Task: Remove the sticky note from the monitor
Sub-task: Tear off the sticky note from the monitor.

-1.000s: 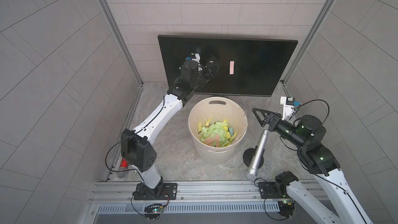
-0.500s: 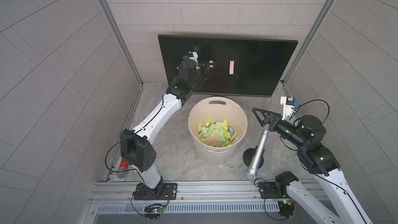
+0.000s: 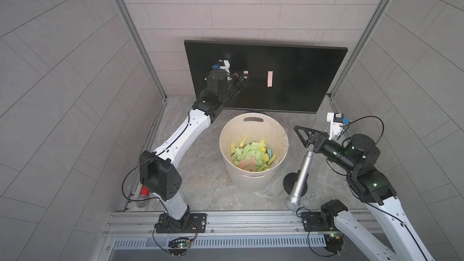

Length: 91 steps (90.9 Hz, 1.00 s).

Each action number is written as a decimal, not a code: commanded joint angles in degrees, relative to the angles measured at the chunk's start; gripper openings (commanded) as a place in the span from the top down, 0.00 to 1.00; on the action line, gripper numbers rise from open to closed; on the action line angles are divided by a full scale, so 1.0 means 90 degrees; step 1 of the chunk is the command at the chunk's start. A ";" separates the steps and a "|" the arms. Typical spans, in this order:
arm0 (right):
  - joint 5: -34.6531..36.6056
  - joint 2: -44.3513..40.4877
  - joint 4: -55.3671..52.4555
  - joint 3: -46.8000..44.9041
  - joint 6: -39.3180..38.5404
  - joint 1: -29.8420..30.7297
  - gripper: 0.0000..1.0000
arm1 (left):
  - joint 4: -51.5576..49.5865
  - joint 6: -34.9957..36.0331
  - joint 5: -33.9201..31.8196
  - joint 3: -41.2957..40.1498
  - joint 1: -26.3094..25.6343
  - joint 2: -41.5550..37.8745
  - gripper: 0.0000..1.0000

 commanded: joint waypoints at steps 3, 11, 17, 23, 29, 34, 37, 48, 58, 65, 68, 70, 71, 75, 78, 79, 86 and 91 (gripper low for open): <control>-0.0010 -0.0036 -0.0072 0.0204 -0.0080 -0.0031 0.00 | 0.0036 -0.0012 0.0089 -0.0141 0.0104 -0.0177 1.00; -0.0009 -0.0026 -0.0094 0.0245 -0.0080 -0.0030 0.00 | 0.0044 -0.0026 0.0150 -0.0258 0.0107 -0.0268 1.00; -0.0002 -0.0021 -0.0118 0.0263 -0.0089 -0.0030 0.00 | 0.0058 -0.0037 0.0186 -0.0362 0.0106 -0.0353 1.00; 0.0004 -0.0017 -0.0131 0.0283 -0.0090 -0.0031 0.00 | 0.0066 -0.0048 0.0228 -0.0490 0.0095 -0.0477 1.00; 0.0011 -0.0013 -0.0131 0.0299 -0.0080 -0.0030 0.00 | 0.0084 -0.0047 0.0276 -0.0613 0.0094 -0.0587 1.00; 0.0007 -0.0005 -0.0140 0.0328 -0.0080 -0.0033 0.00 | 0.0070 -0.0054 0.0322 -0.0692 0.0090 -0.0674 1.00; 0.0007 0.0005 -0.0143 0.0346 -0.0080 -0.0031 0.00 | 0.0067 -0.0059 0.0363 -0.0735 0.0090 -0.0725 1.00; 0.0008 0.0027 -0.0152 0.0410 -0.0077 -0.0030 0.00 | 0.0006 -0.0060 0.0533 -0.0895 0.0098 -0.0896 1.00; 0.0005 0.0018 -0.0169 0.0409 -0.0051 -0.0032 0.00 | 0.0019 -0.0084 0.0586 -0.1125 0.0098 -0.1081 1.00; 0.0015 0.0000 -0.0188 0.0403 -0.0035 -0.0030 0.00 | 0.0029 -0.0099 0.0625 -0.1262 0.0095 -0.1205 1.00; 0.0019 -0.0007 -0.0192 0.0402 -0.0024 -0.0031 0.00 | 0.0039 -0.0115 0.0654 -0.1317 0.0098 -0.1263 1.00; 0.0020 -0.0011 -0.0192 0.0406 -0.0022 -0.0030 0.00 | 0.0051 -0.0127 0.0681 -0.1343 0.0089 -0.1302 1.00; 0.0021 -0.0011 -0.0192 0.0401 -0.0026 -0.0030 0.00 | 0.0053 -0.0131 0.0695 -0.1364 0.0084 -0.1312 1.00; 0.0027 -0.0021 -0.0201 0.0405 -0.0017 -0.0030 0.00 | 0.0064 -0.0153 0.0746 -0.1432 0.0080 -0.1392 1.00; 0.0032 -0.0017 -0.0202 0.0399 -0.0013 -0.0030 0.00 | 0.0065 -0.0154 0.0778 -0.1479 0.0064 -0.1445 1.00; 0.0033 -0.0019 -0.0202 0.0398 -0.0012 -0.0030 0.00 | 0.0060 -0.0154 0.0788 -0.1495 0.0052 -0.1466 1.00; 0.0036 -0.0022 -0.0202 0.0401 -0.0003 -0.0030 0.00 | 0.0049 -0.0154 0.0834 -0.1640 0.0016 -0.1611 1.00; 0.0038 -0.0014 -0.0202 0.0409 0.0004 -0.0030 0.00 | 0.0033 -0.0154 0.0859 -0.1738 -0.0022 -0.1730 1.00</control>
